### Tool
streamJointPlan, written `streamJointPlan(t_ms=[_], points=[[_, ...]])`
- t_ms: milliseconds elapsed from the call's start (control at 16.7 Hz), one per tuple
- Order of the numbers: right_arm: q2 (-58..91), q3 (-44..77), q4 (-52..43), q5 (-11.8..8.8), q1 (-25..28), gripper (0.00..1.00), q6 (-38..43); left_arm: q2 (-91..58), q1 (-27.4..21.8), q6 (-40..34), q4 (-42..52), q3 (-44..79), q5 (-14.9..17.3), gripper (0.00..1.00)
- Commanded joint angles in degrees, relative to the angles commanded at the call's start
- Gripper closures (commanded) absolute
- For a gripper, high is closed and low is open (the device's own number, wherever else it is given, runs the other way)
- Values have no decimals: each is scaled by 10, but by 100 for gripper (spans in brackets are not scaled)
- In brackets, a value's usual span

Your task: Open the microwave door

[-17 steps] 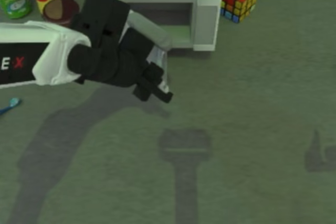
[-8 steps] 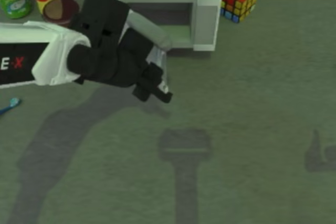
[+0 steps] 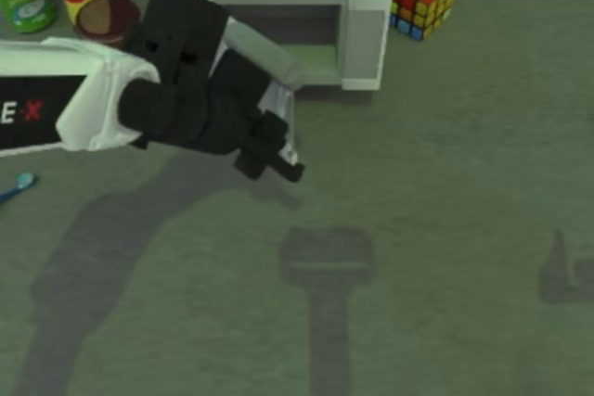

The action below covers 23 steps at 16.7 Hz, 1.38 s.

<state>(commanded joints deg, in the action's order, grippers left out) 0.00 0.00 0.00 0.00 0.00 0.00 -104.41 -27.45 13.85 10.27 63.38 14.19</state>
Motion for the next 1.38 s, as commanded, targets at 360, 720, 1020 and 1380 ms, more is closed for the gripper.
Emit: streamJointPlan(t_ms=[360,720,1020,1380], points=[[0,0,0,0,0,0,0,6,14,29,6,-3,17,100],[0,0,0,0,0,0,0,7,21,41,10,-6,25,100],[0,0,0,0,0,0,0,7,21,41,10,-6,25,100],[0,0,0,0,0,0,0,7,21,41,10,-6,25,100]])
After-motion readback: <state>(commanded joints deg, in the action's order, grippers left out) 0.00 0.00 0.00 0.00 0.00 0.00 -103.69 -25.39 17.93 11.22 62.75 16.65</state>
